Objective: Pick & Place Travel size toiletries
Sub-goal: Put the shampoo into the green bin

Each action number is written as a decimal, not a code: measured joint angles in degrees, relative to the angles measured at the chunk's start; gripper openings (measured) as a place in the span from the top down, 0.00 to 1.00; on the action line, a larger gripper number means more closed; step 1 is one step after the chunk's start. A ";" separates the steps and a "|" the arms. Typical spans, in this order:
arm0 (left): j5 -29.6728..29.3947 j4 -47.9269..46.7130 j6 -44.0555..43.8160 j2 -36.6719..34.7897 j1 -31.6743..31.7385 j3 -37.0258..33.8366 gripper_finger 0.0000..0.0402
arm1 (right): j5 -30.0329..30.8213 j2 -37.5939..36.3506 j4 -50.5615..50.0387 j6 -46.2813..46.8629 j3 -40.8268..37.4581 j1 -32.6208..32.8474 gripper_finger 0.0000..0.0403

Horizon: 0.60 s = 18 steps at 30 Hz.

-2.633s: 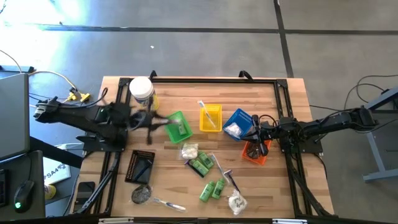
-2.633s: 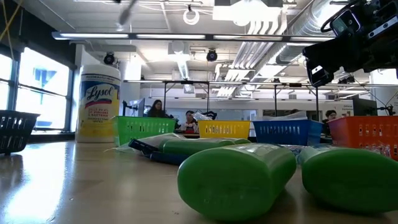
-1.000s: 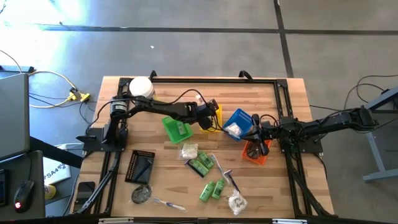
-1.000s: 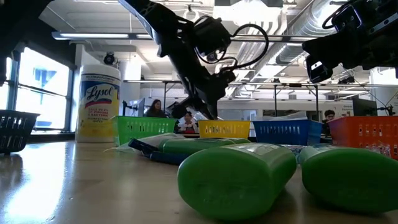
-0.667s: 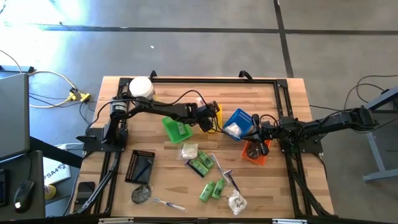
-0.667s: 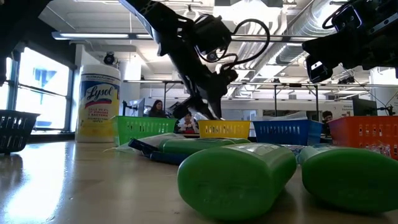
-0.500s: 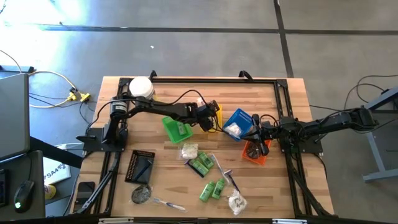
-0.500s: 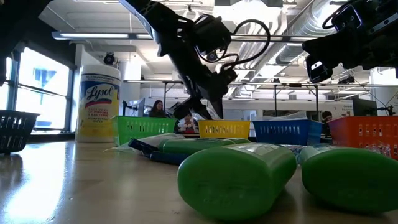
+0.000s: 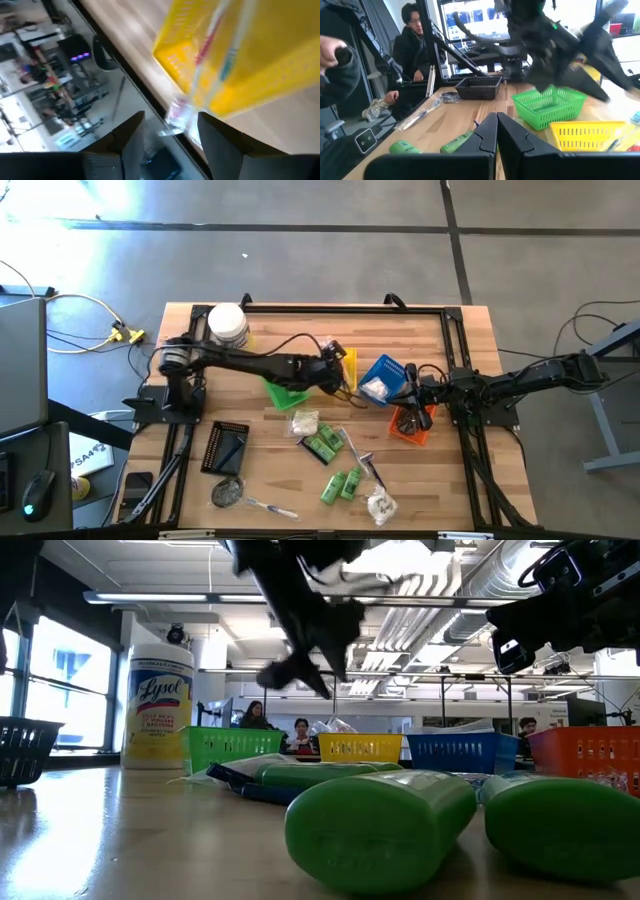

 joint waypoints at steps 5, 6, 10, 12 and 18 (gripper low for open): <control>5.79 -15.39 -14.84 -12.24 -2.93 -0.09 0.66 | 0.00 0.00 -1.24 -0.09 -0.01 -0.01 0.99; 7.42 -17.89 -18.26 -14.70 -3.28 -0.09 0.69 | 0.01 -0.02 -1.24 -0.10 0.00 -0.01 0.99; 17.36 -25.95 -33.33 -26.59 -3.31 -1.75 0.83 | 0.01 -0.02 -0.85 -0.16 0.00 -0.01 0.99; 24.45 -25.42 -41.69 -33.16 -3.20 -4.43 0.91 | 0.02 0.00 -0.72 -0.17 0.00 -0.01 0.99; 40.74 -14.81 -58.77 -49.57 -3.68 -19.26 0.97 | 0.21 0.00 -0.44 -0.20 -0.01 -0.01 0.99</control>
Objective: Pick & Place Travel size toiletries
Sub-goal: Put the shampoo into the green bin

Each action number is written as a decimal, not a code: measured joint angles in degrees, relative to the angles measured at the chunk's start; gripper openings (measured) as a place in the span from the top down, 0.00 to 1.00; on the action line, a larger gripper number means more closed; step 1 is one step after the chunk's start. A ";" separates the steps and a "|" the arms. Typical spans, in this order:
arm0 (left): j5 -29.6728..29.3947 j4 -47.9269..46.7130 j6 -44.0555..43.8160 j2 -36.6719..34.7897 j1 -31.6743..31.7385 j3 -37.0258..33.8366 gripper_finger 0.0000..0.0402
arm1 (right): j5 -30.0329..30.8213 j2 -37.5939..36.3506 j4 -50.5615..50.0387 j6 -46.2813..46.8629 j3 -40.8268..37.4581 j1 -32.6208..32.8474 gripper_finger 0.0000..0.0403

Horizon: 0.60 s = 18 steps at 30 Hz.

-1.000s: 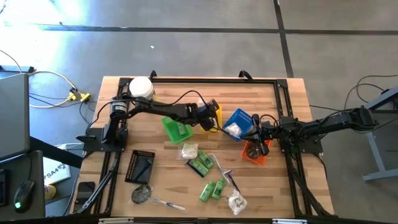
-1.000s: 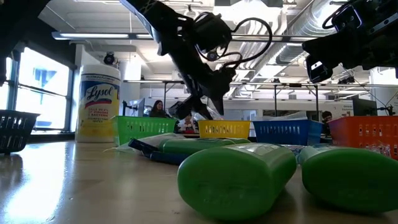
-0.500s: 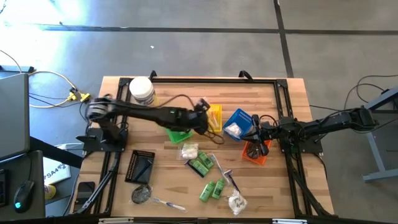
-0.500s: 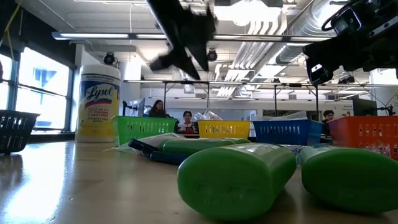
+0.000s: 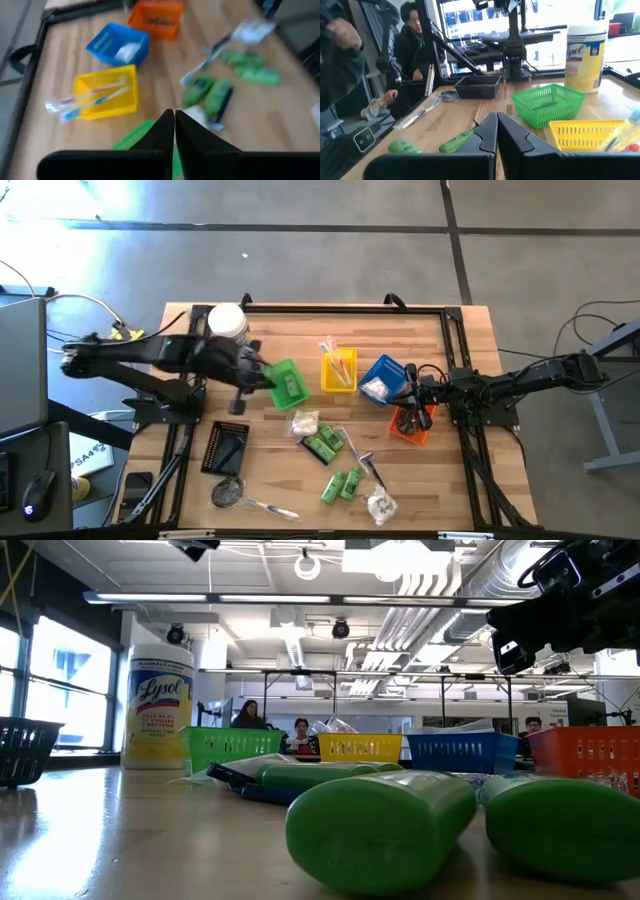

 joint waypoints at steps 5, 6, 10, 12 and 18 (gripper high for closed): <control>-0.54 17.14 -1.23 -12.70 -3.86 -19.87 0.98 | 0.02 0.00 0.49 0.00 0.00 0.00 0.99; -1.26 21.12 -0.31 -14.96 -4.86 -24.14 0.99 | 0.02 -0.02 0.56 0.00 0.01 0.00 0.99; -7.24 39.58 -0.30 -21.41 -6.86 -38.59 1.00 | 0.04 -0.01 0.85 0.44 0.01 0.00 0.99; -8.44 44.65 -1.50 -23.34 -6.75 -43.06 1.00 | 0.04 0.00 0.91 0.42 -0.01 0.00 0.99; -11.10 48.08 -5.25 -25.79 -6.77 -48.73 1.00 | 1.97 -0.02 1.10 0.40 -0.01 0.00 0.99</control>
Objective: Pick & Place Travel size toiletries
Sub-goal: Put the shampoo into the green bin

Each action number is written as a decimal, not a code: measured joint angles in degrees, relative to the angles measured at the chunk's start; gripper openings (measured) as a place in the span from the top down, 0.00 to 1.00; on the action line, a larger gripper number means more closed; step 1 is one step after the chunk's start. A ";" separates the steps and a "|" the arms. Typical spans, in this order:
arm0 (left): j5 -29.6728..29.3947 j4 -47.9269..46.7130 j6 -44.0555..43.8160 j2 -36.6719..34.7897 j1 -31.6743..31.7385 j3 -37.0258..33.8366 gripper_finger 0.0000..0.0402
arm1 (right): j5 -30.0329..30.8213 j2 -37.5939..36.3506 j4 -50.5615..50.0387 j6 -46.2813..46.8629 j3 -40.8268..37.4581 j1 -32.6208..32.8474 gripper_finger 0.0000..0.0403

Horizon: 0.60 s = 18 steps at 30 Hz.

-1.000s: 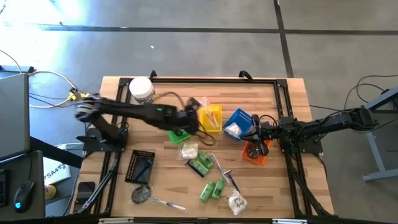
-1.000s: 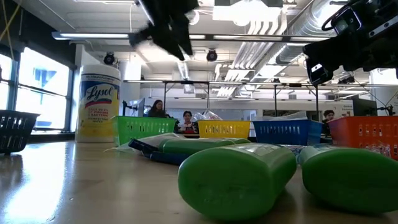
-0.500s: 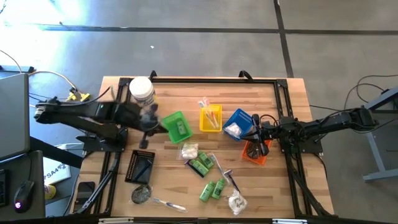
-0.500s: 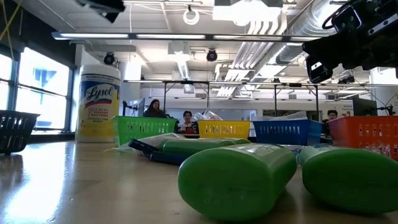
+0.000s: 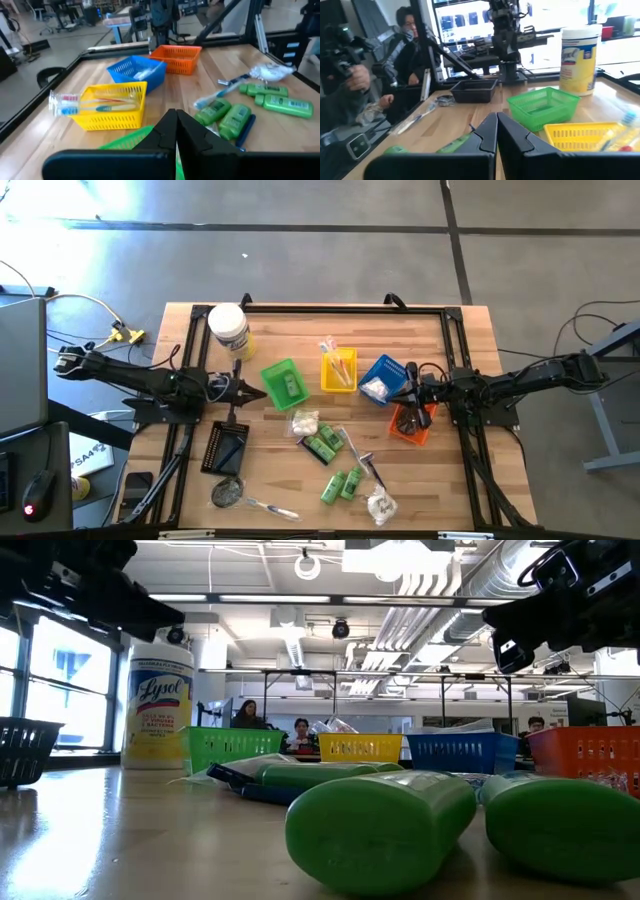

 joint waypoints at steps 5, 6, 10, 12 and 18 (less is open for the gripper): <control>-0.15 2.45 -1.73 0.63 0.00 -3.06 1.00 | 1.09 0.00 2.31 1.36 0.00 0.00 0.99; -0.18 3.15 -2.01 0.60 0.00 -3.86 1.00 | 1.13 0.00 3.16 1.66 0.00 0.00 0.99; -0.21 6.12 -2.14 0.57 0.00 -6.06 1.00 | 0.86 0.01 2.84 1.60 0.83 0.00 0.99; -0.23 7.09 -2.14 0.58 0.00 -6.41 1.00 | 0.87 0.14 1.93 1.05 2.32 0.00 0.99; -0.15 7.44 -0.30 0.49 0.00 -6.71 1.00 | 1.07 6.59 -3.72 0.57 9.16 0.83 0.99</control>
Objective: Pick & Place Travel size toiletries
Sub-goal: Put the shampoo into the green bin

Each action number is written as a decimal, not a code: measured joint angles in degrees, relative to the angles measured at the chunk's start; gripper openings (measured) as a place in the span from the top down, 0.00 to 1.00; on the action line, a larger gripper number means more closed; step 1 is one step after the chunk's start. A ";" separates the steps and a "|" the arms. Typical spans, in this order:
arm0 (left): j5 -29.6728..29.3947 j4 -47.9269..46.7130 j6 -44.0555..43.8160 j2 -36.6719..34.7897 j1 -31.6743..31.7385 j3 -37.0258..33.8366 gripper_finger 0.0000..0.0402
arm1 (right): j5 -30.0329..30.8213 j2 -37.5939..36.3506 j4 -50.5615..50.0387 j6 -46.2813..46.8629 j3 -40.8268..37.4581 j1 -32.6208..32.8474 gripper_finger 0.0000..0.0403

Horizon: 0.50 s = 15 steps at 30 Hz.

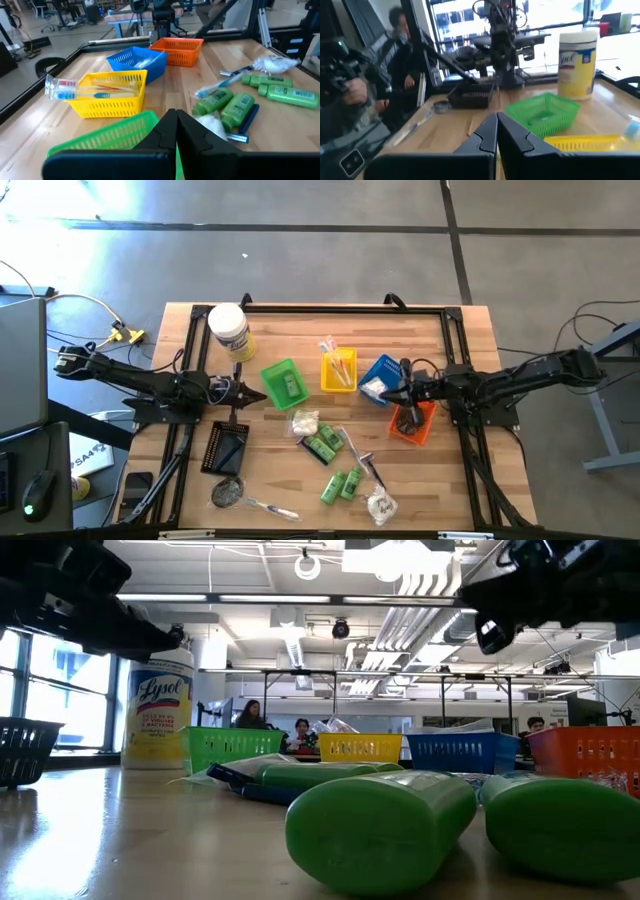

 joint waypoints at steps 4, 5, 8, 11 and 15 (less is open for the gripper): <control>-0.01 -0.14 1.79 0.01 0.00 -1.34 1.00 | 0.00 8.08 -2.76 -0.96 7.25 2.27 0.99; -0.09 -0.07 1.75 0.01 0.00 -1.39 1.00 | 0.00 10.50 -3.91 -0.93 9.54 2.84 0.99; -0.28 0.56 1.30 -0.02 0.00 -1.39 1.00 | 0.02 17.66 -10.37 -0.34 17.33 4.28 0.99; -0.30 1.69 0.74 -0.02 0.00 -1.39 1.00 | 3.45 25.22 -17.90 2.85 26.19 5.77 0.99; -0.37 1.75 -0.36 0.01 0.00 -1.37 1.00 | 5.00 34.25 -29.30 10.27 37.37 6.38 0.99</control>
